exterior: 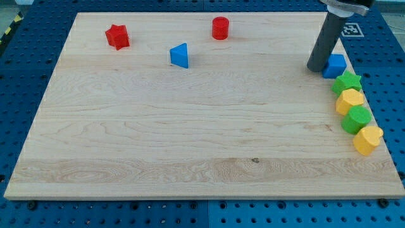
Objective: Slightly move the blue cube above the green star
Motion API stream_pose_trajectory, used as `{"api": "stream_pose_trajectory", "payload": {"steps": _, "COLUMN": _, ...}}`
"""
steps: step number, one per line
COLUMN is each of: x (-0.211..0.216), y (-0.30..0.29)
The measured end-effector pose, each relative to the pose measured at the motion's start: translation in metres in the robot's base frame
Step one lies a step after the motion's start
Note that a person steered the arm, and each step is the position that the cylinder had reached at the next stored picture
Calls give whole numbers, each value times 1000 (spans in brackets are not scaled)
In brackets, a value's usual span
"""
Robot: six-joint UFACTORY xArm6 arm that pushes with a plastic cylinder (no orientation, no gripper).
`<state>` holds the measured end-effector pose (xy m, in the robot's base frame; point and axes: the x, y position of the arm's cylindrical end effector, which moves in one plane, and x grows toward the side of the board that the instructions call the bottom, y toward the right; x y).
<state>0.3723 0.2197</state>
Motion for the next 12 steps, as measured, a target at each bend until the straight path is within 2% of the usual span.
{"api": "stream_pose_trajectory", "payload": {"steps": 3, "x": 0, "y": -5}}
{"api": "stream_pose_trajectory", "payload": {"steps": 5, "x": -23, "y": -119}}
{"api": "stream_pose_trajectory", "payload": {"steps": 6, "x": -42, "y": -143}}
{"api": "stream_pose_trajectory", "payload": {"steps": 8, "x": -42, "y": -180}}
{"api": "stream_pose_trajectory", "payload": {"steps": 9, "x": -51, "y": -177}}
{"api": "stream_pose_trajectory", "payload": {"steps": 10, "x": -53, "y": -104}}
{"api": "stream_pose_trajectory", "payload": {"steps": 11, "x": -45, "y": -89}}
{"api": "stream_pose_trajectory", "payload": {"steps": 12, "x": -45, "y": -46}}
